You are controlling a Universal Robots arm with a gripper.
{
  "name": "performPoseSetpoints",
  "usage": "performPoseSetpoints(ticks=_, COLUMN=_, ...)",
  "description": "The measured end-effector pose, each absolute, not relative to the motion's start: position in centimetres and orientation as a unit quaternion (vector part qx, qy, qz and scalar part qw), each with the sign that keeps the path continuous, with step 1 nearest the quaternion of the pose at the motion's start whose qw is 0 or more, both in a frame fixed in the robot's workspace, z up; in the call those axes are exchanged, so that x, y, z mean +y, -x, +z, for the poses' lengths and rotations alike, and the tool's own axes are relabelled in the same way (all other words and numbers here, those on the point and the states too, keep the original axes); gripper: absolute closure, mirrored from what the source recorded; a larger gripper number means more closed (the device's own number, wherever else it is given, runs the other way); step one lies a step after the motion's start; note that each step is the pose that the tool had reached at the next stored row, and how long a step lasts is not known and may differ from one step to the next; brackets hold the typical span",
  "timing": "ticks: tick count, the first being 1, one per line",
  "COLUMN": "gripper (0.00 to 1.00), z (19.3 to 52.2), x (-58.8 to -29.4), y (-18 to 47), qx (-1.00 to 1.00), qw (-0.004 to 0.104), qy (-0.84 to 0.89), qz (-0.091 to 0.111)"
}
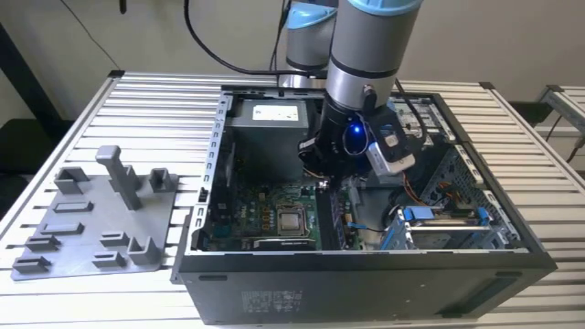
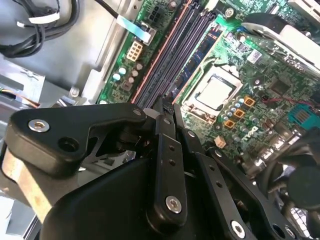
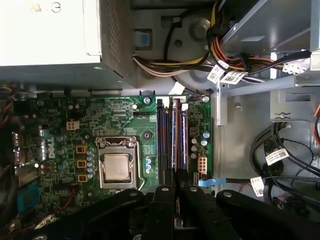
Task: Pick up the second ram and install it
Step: 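Insert the second ram into the second slot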
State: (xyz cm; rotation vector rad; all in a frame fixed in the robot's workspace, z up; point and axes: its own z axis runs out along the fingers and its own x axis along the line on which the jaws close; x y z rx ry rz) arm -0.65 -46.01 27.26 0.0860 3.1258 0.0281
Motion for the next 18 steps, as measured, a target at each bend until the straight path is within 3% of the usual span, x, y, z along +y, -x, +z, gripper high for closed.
performPoseSetpoints(ticks=18, gripper=0.86, z=24.7, x=-46.7, y=1.0, qx=0.999, qw=0.007, qy=-0.038, qz=0.009)
